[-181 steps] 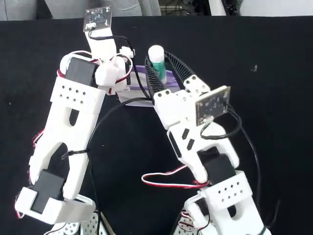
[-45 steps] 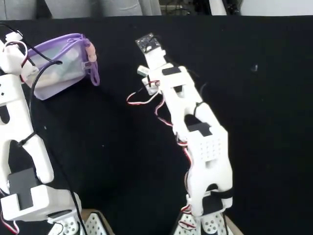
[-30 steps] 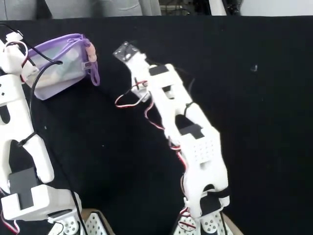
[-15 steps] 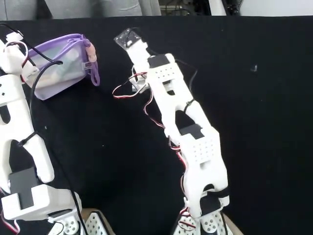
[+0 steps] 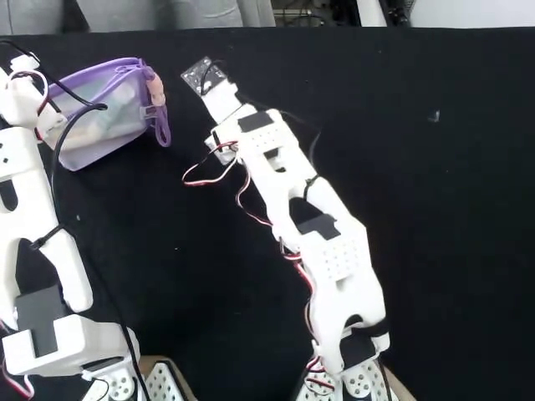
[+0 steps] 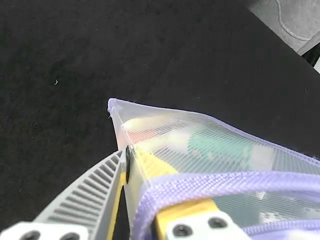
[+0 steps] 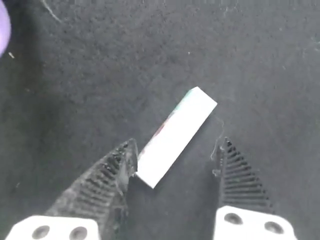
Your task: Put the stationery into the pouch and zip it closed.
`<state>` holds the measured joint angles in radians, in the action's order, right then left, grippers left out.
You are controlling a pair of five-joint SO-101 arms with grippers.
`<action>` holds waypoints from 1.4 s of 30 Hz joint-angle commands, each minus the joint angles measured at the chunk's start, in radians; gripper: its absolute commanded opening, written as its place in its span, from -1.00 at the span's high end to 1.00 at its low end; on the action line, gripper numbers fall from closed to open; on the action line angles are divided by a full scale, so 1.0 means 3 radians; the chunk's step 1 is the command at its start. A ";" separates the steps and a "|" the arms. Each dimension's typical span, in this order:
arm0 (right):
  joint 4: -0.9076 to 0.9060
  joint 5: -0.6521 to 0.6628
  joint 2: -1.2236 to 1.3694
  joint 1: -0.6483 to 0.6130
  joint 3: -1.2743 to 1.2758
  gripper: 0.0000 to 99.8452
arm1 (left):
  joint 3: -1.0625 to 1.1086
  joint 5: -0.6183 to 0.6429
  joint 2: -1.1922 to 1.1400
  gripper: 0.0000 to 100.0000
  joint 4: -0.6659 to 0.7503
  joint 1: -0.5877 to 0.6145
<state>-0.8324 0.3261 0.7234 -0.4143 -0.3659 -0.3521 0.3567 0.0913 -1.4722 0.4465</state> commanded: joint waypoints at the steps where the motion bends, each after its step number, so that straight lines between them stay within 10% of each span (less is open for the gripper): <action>1: 0.0107 -0.0026 0.0146 -0.0046 -0.0156 0.50 | -0.0238 0.0015 0.0051 0.94 0.0066 0.0023; 16: -0.1135 -0.0199 0.0826 0.0148 -0.1772 0.98 | -0.0238 0.0020 0.0082 0.94 0.0061 -0.0043; 32: -0.3105 -0.0205 0.0846 0.0793 -0.4212 0.98 | -0.1148 0.0026 0.0061 0.94 -0.0757 -0.1138; 42: -0.3115 -0.0205 0.0683 0.1335 -0.4345 0.98 | -0.0995 0.0184 0.0046 0.94 -0.0849 -0.1629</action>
<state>-1.7331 0.2723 0.9950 -0.0660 -1.6180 -0.6483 0.3951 0.0913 -1.7300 0.0015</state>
